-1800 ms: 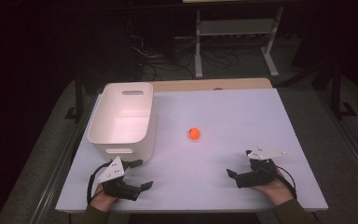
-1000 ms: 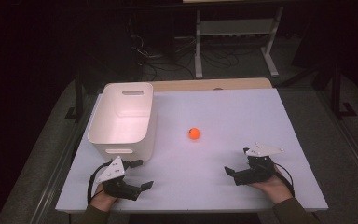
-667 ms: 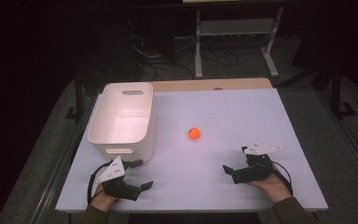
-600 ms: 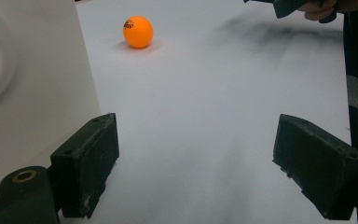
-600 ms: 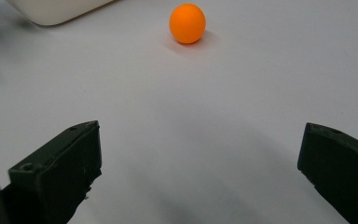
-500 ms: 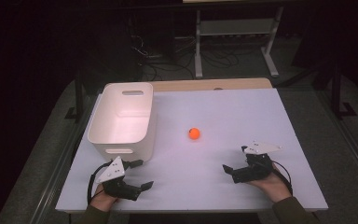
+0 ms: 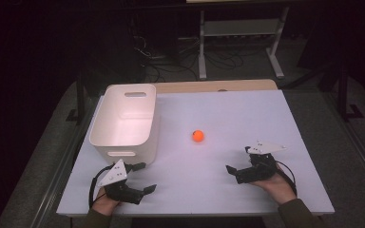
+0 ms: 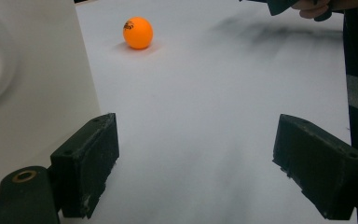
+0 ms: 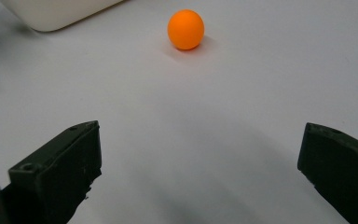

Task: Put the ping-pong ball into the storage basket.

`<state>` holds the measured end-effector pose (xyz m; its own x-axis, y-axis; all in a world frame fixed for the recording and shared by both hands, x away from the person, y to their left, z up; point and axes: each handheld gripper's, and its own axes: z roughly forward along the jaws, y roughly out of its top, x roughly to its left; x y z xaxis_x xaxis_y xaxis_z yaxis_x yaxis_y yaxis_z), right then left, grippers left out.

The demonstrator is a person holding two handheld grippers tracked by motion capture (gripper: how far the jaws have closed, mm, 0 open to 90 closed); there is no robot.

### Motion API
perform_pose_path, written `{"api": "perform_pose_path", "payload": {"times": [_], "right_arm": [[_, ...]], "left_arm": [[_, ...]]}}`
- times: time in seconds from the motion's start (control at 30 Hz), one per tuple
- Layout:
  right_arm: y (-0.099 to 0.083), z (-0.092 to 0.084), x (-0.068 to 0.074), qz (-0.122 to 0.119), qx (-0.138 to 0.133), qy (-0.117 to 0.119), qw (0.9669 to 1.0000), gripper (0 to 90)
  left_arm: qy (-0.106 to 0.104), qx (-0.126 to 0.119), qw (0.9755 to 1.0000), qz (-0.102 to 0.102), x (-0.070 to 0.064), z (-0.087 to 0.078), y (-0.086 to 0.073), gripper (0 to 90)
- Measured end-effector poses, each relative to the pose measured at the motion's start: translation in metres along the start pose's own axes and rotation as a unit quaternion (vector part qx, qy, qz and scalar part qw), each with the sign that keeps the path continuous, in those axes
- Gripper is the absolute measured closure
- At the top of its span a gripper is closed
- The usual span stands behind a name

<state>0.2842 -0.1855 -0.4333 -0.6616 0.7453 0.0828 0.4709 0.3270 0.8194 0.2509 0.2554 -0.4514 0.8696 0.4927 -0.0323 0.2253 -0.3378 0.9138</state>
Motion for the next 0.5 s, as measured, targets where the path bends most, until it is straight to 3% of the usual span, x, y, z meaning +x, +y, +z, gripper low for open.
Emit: {"api": "perform_pose_path", "payload": {"times": [0.5], "right_arm": [[0.0032, 0.0075, 0.0002, 0.002, 0.008, 0.009, 0.9999, 0.0]], "left_arm": [[0.000, 0.002, 1.0000, -0.001, 0.0003, 0.0001, 0.0001, 14.1]]}}
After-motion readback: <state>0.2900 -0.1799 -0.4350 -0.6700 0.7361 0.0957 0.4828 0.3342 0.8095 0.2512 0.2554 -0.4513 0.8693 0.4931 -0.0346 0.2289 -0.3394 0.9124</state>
